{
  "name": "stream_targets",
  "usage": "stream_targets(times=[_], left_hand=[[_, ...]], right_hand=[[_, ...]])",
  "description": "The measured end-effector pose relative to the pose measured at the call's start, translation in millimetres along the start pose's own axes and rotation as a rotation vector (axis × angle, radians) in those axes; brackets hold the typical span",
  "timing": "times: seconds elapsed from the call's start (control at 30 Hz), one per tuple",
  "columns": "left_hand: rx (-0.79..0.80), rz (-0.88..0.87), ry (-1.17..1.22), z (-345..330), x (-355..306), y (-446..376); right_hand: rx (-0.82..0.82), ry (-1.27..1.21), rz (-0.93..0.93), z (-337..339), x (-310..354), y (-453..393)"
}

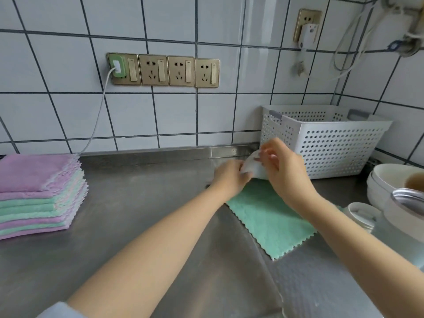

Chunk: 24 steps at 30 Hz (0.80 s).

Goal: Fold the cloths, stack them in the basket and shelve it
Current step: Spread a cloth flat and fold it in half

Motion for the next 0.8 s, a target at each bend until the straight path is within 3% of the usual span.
stream_targets(times=[0.17, 0.33, 0.57, 0.67, 0.8], left_hand=[[-0.190, -0.035, 0.147, 45.9, 0.5, -2.9], [-0.287, -0.066, 0.241, 100.0, 50.8, 32.1], [-0.147, 0.019, 0.403, 191.7, 96.2, 132.6], [-0.009, 0.093, 0.662, 229.7, 96.7, 172.9], [-0.152, 0.117, 0.839, 282.8, 97.5, 188.0]], right_hand=[[-0.186, -0.098, 0.137, 44.2, 49.8, -18.1], [-0.300, -0.185, 0.195, 67.5, 81.2, -13.5], [-0.248, -0.415, 0.014, 68.5, 98.5, 9.4], [-0.268, -0.560, -0.042, 70.3, 109.3, 10.6], [-0.326, -0.778, -0.226, 47.0, 112.8, 2.1]])
Point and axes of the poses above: each hand's wrist, its own y-axis away from the middle knuckle, its own z-axis out of the back of the hand, x = y × z, the point moved 8 cm from there along -y, towards the middle knuckle, and after that the axes turned 9 degrees about z, right-handed, at the moved point
